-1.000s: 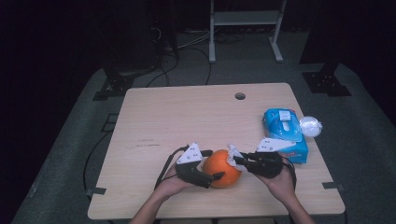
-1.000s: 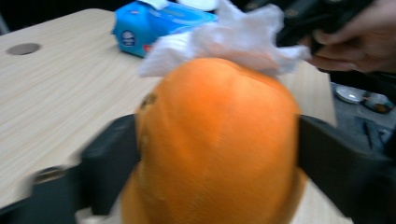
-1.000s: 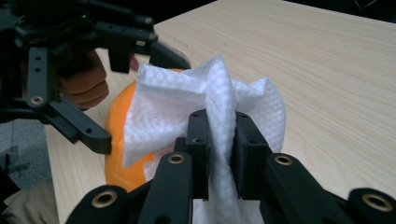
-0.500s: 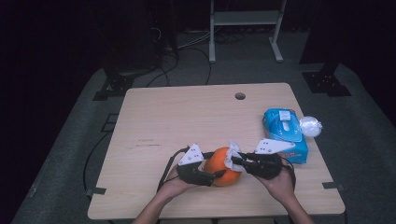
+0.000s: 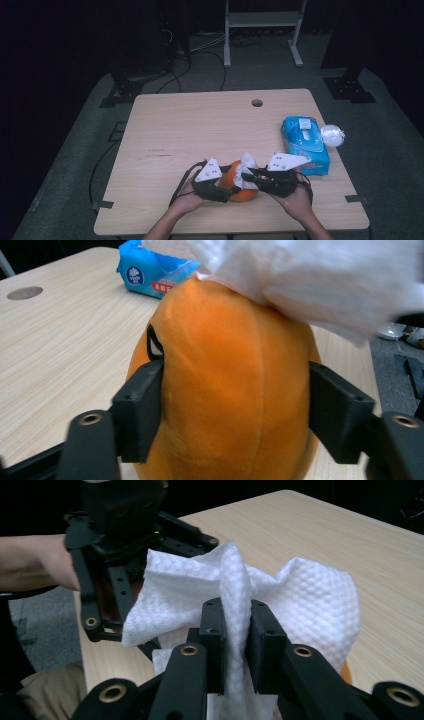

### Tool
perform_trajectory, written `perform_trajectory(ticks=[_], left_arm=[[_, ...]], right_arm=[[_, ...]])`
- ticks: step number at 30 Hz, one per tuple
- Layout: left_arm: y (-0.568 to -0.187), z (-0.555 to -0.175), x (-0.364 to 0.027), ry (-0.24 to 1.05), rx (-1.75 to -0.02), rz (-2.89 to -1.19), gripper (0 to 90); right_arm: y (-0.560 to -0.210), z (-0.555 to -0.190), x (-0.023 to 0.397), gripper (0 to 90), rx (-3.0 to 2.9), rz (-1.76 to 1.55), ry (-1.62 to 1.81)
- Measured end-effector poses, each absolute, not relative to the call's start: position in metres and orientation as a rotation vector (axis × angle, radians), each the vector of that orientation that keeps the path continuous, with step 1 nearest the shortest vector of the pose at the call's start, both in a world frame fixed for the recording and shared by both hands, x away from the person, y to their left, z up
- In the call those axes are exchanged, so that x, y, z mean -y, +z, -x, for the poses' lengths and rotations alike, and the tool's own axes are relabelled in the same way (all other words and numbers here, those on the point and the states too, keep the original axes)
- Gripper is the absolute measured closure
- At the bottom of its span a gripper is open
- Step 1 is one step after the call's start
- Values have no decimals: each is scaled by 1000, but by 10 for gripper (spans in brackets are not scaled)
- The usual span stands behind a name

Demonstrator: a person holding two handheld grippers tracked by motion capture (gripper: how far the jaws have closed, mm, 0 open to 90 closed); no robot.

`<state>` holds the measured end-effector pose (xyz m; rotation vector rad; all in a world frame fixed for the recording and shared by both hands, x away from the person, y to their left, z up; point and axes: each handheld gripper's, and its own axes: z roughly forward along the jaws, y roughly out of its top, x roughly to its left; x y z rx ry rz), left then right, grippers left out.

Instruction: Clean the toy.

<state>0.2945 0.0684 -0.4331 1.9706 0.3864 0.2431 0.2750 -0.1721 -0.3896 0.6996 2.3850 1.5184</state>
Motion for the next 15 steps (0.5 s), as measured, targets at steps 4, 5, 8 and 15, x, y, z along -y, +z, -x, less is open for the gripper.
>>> perform_trajectory(ticks=[4, 5, 8, 15], left_arm=[[-434, -294, -68, 241, -370, -1971, 320], [-434, -292, -67, 247, -347, -1978, 319], [-435, -291, -65, 252, -338, -1978, 319], [-438, -286, -60, 258, -306, -1988, 317]], right_arm=[[-390, -280, 180, 781, -2357, -750, 1522], [-391, -285, 189, 780, -2324, -812, 1504], [-394, -288, 196, 780, -2310, -865, 1496], [-388, -272, 169, 781, -2387, -711, 1553]])
